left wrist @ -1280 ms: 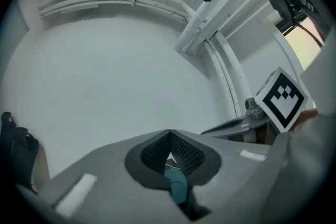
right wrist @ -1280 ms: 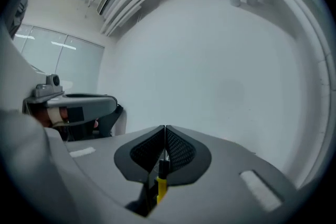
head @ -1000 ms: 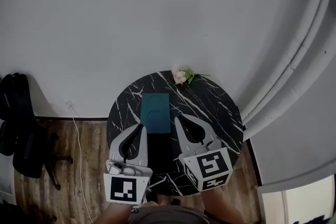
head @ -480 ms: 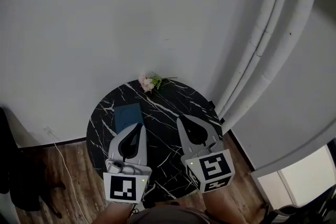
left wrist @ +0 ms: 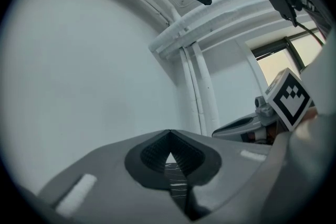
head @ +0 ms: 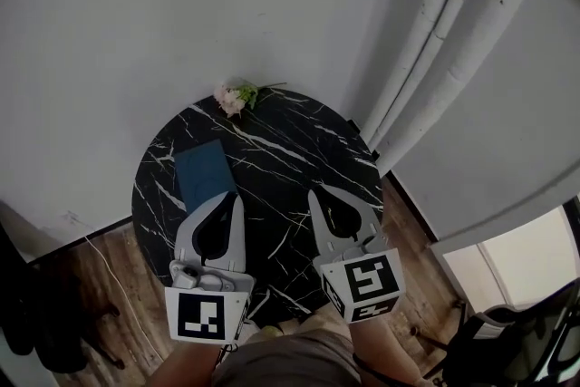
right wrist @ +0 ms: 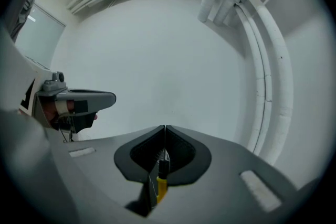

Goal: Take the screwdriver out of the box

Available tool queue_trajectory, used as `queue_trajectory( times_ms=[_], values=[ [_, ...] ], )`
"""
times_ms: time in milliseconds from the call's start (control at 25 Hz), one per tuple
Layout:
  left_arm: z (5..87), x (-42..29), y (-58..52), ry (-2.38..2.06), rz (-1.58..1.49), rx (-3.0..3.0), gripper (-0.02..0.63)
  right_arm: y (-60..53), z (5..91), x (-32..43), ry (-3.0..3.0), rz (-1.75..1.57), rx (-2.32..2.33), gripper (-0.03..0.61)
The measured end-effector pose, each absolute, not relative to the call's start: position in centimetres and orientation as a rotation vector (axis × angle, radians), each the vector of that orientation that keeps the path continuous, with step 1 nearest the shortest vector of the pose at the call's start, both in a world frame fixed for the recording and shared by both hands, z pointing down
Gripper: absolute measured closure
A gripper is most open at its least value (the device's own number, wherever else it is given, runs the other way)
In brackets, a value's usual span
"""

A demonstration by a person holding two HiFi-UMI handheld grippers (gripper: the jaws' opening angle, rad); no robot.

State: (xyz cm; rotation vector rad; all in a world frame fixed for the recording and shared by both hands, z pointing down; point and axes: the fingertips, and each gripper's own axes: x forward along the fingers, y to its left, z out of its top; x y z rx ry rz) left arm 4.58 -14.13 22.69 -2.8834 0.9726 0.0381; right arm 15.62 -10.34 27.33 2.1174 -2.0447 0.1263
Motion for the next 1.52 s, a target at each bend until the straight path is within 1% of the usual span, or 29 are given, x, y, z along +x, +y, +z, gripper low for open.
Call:
queue_trajectory(
  times_ms=[360, 640, 1080, 1520],
  values=[
    [26.9, 6.4, -15.2, 1.025, -0.125, -2.893, 0.614, -10.5, 37.8, 17.4, -2.021, 0.418, 2.029, 0.548],
    [30.8, 7.5, -16.1, 1.098, -0.272, -2.918, 0.614, -11.6, 44.3, 18.4, -2.028, 0.576, 1.943, 0.548],
    [34.3, 8.3, -19.0, 1.192, -0.405, -2.896, 0.614, -13.8, 50.6, 19.6, -2.016, 0.725, 1.843, 0.548],
    [36.3, 7.5, -21.7, 1.301, -0.486, -2.868, 0.614, -16.2, 54.9, 20.3, -1.97, 0.829, 1.765, 0.542]
  ],
)
